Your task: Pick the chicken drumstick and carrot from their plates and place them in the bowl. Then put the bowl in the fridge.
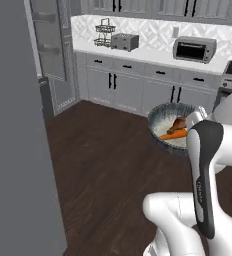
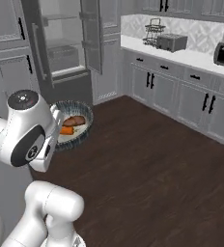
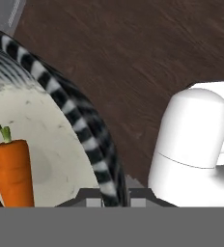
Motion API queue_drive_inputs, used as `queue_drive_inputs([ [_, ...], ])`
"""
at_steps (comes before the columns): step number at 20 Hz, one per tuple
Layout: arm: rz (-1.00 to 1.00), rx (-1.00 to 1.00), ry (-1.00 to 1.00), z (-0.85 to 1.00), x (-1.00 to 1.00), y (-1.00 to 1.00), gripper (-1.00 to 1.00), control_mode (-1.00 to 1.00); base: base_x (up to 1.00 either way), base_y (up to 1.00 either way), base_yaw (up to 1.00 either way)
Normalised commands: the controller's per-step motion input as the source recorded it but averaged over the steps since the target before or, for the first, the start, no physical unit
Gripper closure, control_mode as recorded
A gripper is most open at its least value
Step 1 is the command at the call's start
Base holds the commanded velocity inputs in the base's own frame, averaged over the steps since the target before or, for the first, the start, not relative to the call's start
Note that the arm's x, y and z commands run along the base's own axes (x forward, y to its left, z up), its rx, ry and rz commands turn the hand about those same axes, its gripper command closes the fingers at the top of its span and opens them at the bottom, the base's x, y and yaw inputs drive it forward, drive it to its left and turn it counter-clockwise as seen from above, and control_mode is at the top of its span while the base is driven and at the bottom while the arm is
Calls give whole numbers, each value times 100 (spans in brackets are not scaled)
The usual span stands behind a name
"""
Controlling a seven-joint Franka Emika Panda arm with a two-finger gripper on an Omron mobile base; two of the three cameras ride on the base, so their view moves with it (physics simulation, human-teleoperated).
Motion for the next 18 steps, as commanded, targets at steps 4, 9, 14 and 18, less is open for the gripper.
queue_drive_inputs([
  [4, 0, 0, 0, 0, 0, 0, 100, 100, 100, -100, 47],
  [9, 0, 0, 0, 0, 0, 0, 100, 100, 100, -100, 48],
  [14, 0, 0, 0, 0, 0, 0, 100, 100, 100, -97, 49],
  [18, 0, 0, 0, 0, 0, 0, 100, 100, 100, -95, 50],
])
